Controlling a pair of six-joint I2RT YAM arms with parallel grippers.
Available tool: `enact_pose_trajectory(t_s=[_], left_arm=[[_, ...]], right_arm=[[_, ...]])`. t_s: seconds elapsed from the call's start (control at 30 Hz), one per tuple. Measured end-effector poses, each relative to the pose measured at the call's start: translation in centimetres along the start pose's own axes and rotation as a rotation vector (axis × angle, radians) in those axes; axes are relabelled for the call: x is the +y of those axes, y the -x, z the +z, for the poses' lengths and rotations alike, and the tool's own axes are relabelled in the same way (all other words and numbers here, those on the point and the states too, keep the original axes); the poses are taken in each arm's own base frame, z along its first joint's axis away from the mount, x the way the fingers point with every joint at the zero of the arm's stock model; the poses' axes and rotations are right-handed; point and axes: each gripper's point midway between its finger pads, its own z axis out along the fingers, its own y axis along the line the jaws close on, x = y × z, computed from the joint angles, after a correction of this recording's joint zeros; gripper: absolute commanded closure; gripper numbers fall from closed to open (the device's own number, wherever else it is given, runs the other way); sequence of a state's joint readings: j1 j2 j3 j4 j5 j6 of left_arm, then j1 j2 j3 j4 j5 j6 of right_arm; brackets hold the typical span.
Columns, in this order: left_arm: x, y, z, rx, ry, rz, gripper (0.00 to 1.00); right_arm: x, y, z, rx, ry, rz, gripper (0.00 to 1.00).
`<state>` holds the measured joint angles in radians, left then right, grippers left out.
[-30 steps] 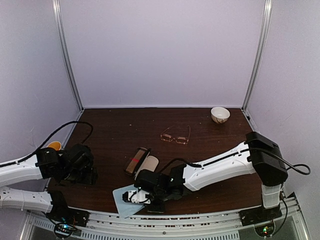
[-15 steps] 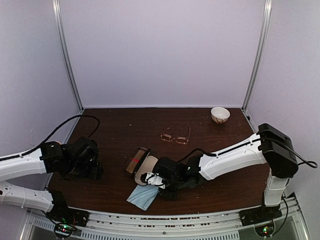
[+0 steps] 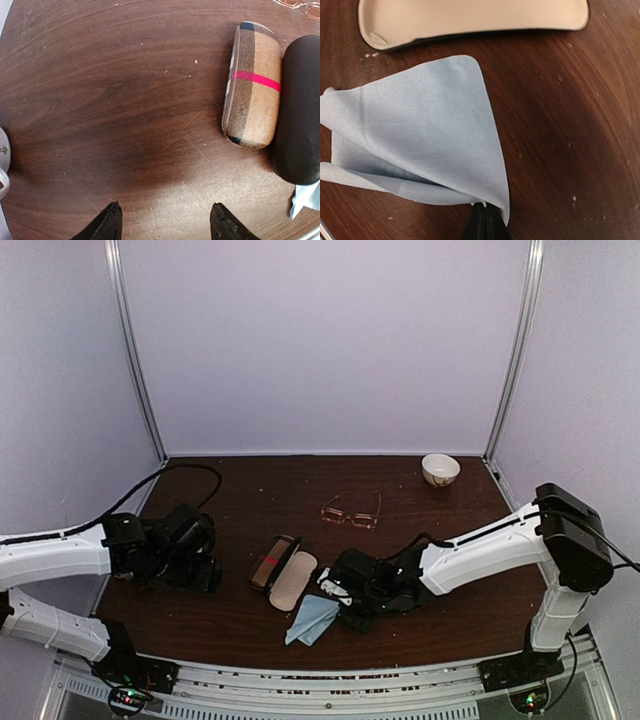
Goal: Organize the sunglasses
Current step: Move the corner of the glasses cleaning cloth to the center of the board.
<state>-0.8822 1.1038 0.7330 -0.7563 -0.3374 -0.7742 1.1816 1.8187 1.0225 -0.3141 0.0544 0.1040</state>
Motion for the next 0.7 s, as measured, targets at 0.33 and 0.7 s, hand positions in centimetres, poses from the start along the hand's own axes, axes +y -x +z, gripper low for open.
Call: enact_pose_trajectory(t_s=[0.33, 0.7], left_arm=[[-2.6, 2.5, 0.8, -0.018, -0.034, 0.078, 0.37], [-5.4, 4.9, 0.4, -0.05, -0.116, 0.172, 0.39]], right_arm=[[-3.4, -5.1, -1.9, 0.033, -0.143, 0.334, 1.0], [-3.0, -8.8, -4.0, 0.051, -0.201, 0.483, 1.0]])
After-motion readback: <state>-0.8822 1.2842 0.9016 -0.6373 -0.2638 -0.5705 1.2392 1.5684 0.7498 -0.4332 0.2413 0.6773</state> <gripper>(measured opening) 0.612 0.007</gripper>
